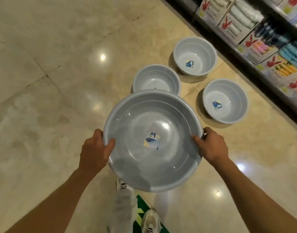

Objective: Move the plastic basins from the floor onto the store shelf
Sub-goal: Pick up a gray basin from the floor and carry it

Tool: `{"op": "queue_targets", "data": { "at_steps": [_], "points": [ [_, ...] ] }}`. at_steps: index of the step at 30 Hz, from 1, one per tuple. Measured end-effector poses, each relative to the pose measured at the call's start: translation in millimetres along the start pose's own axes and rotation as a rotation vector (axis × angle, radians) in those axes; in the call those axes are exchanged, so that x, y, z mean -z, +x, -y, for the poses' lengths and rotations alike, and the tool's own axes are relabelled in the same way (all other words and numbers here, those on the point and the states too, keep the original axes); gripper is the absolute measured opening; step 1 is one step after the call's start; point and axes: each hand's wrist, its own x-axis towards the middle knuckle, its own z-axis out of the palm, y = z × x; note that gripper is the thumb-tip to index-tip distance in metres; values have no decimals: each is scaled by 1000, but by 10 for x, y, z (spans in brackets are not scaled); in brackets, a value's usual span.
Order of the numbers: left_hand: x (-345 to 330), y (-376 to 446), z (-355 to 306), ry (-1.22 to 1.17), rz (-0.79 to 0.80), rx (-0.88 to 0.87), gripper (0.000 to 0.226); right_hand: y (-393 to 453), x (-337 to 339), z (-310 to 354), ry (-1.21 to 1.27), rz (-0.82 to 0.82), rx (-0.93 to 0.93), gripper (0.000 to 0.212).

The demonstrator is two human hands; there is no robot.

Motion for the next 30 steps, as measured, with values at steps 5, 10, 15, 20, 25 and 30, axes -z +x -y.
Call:
{"op": "queue_targets", "data": {
  "at_steps": [5, 10, 15, 20, 25, 30],
  "points": [
    [-227, 1024, -285, 33, 98, 69, 32, 756, 5, 235, -27, -19, -86, 28],
    [-424, 1980, -339, -11, 293, 101, 27, 1554, -72, 418, -36, 33, -160, 23],
    [-564, 2757, -563, 82, 348, 120, 20, 2249, -95, 589, -42, 67, -168, 23],
    [-842, 3498, -860, 156, 330, 101, 23, 2952, -245, 637, -29, 59, -143, 24],
    [-1198, 4180, -1010, 210, 357, 58, 21, 3509, -450, 601, 2, 62, -184, 26],
    [-1534, 4670, -1011, 304, 337, 35, 19, 3883, -682, 595, 50, 96, -268, 28]
  ]
}}
